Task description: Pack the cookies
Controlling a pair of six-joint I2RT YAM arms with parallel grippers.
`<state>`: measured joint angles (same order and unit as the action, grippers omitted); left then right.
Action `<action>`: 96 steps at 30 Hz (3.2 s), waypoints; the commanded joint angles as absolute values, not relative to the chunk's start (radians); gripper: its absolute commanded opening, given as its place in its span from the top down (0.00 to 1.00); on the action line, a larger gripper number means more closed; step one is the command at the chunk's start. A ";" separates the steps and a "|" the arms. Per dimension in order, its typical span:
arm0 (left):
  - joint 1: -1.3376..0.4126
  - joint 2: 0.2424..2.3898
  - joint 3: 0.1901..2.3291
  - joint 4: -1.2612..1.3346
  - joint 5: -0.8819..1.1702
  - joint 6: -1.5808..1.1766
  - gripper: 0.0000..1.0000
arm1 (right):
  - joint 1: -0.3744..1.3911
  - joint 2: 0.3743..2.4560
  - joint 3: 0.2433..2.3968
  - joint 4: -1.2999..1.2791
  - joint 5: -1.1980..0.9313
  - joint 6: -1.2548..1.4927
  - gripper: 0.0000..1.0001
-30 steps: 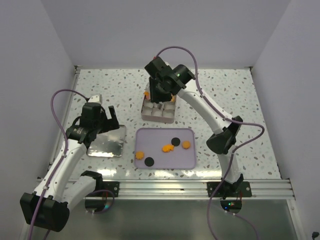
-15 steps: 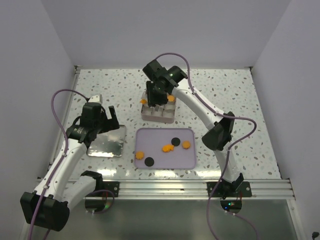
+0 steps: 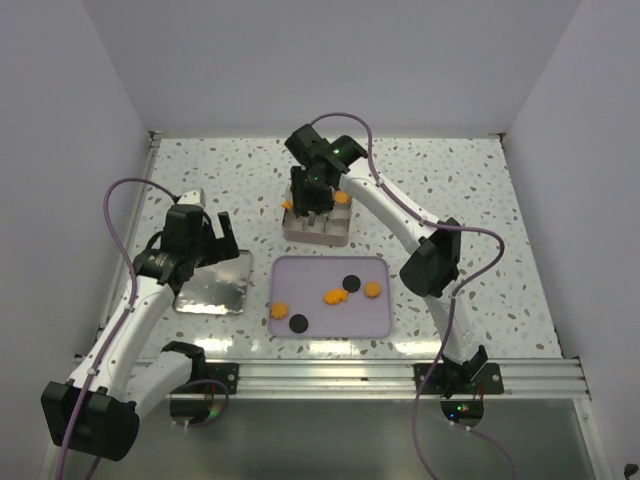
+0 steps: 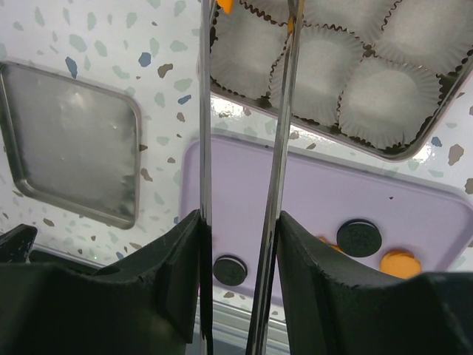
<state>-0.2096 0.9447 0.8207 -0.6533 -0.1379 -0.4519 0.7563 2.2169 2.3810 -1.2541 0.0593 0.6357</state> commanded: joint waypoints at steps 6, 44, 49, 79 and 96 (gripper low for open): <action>-0.201 0.948 0.824 -0.620 -0.129 -0.437 0.00 | 0.747 2.201 2.368 -1.235 0.049 0.640 0.48; -0.202 0.931 0.824 -0.618 -0.124 -0.437 0.00 | 0.976 1.398 1.402 -1.232 0.077 0.854 0.50; -0.204 0.923 0.822 -0.615 -0.114 -0.433 0.00 | 1.034 1.397 1.379 -1.223 0.083 0.908 0.50; -0.215 0.893 0.822 -0.618 -0.126 -0.439 0.00 | 1.101 1.560 1.440 -1.206 0.023 0.933 0.49; -0.216 0.864 0.822 -0.618 -0.137 -0.440 0.00 | 1.101 1.600 1.471 -1.220 0.005 0.905 0.76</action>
